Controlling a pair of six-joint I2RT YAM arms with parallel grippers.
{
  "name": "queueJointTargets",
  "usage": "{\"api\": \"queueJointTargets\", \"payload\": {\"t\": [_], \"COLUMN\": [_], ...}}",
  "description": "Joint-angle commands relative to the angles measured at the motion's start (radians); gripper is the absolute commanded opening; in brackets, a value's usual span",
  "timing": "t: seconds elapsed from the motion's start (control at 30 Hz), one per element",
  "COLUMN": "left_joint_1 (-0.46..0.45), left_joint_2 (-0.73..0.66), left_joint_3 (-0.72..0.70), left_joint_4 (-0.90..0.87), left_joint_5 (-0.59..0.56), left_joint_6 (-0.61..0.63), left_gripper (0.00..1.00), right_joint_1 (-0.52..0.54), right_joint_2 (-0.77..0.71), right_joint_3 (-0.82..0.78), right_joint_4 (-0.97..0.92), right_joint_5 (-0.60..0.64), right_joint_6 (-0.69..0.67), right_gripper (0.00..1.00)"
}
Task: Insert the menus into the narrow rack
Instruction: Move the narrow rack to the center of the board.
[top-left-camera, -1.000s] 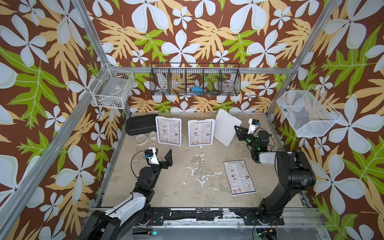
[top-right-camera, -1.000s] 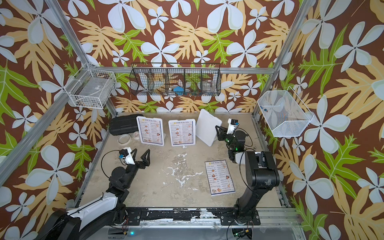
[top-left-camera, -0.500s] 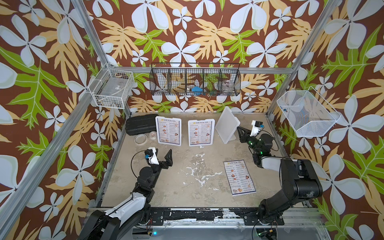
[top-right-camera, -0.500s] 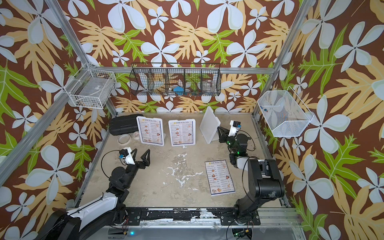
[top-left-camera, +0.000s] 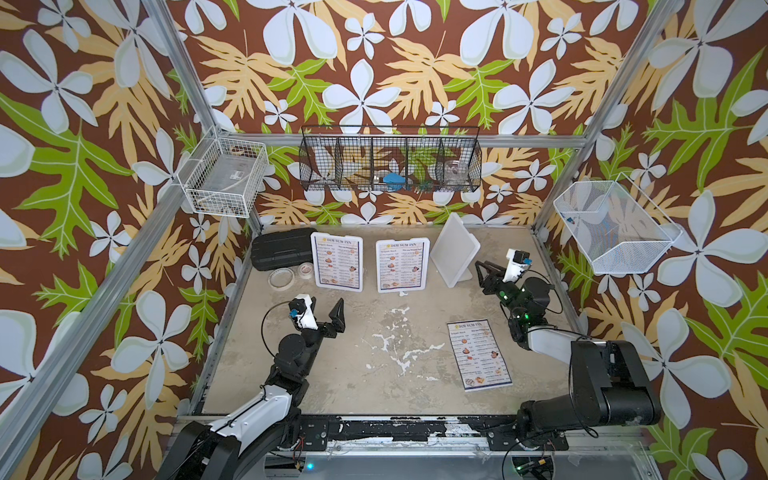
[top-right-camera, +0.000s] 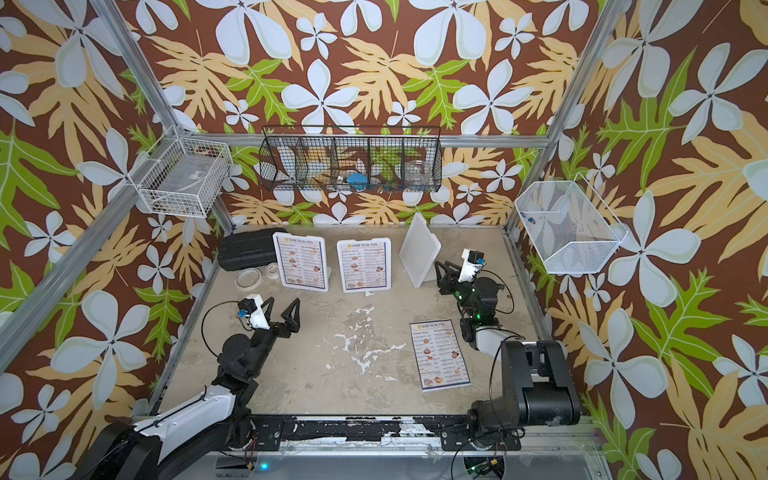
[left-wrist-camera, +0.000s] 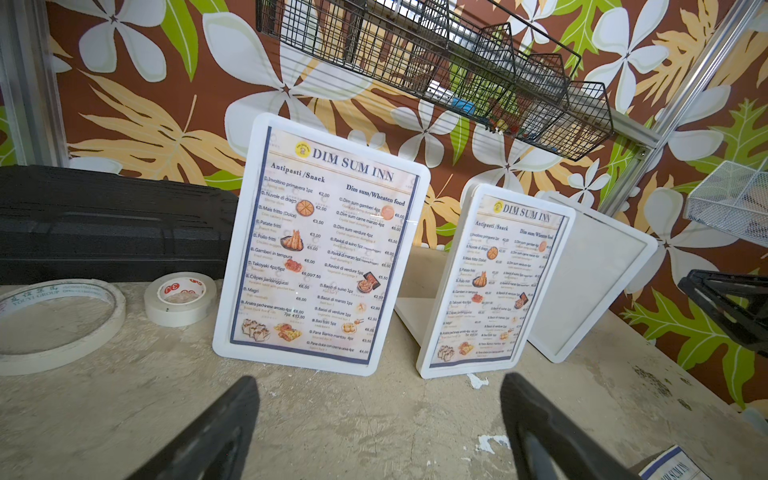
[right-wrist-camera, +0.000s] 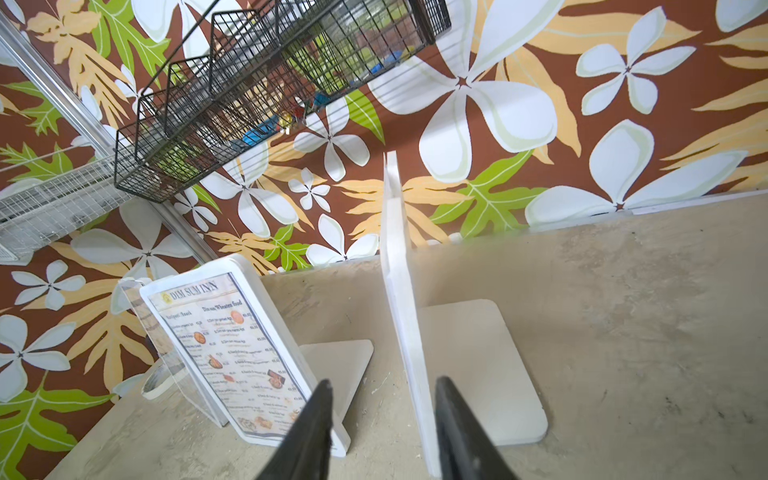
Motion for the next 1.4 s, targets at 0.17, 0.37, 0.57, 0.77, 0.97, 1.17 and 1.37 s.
{"api": "queueJointTargets", "payload": {"t": [0.17,0.37,0.57,0.77,0.97,1.17,1.37], "left_joint_1": [0.000,0.001,0.001,0.001,0.000,0.001,0.001], "left_joint_2": [0.005,0.003,0.005,0.004,0.005,0.008,0.009], "left_joint_3": [0.000,-0.001,0.000,-0.001,0.000,0.000,0.000], "left_joint_4": [0.029,0.030,0.030,0.032,0.033,0.033,0.034], "left_joint_5": [0.006,0.007,0.009,0.010,0.010,0.012,0.013], "left_joint_6": [0.011,0.011,0.012,0.012,0.013,0.012,0.012], "left_gripper": [0.93,0.93,0.93,0.93,0.93,0.93,0.93], "right_joint_1": [0.078,0.090,0.089,0.089,0.089,0.090,0.090], "right_joint_2": [0.109,0.261,0.301,0.321,0.375,0.403,0.368], "right_joint_3": [0.113,0.263,0.284,0.306,0.359,0.396,0.355], "right_joint_4": [-0.038,-0.091,-0.070,-0.066,-0.059,-0.062,-0.034], "right_joint_5": [0.078,0.122,0.119,0.139,0.145,0.130,0.118], "right_joint_6": [-0.098,-0.099,-0.104,-0.106,-0.105,-0.103,-0.104], "right_gripper": [0.57,0.55,0.51,0.54,0.54,0.44,0.27]}}
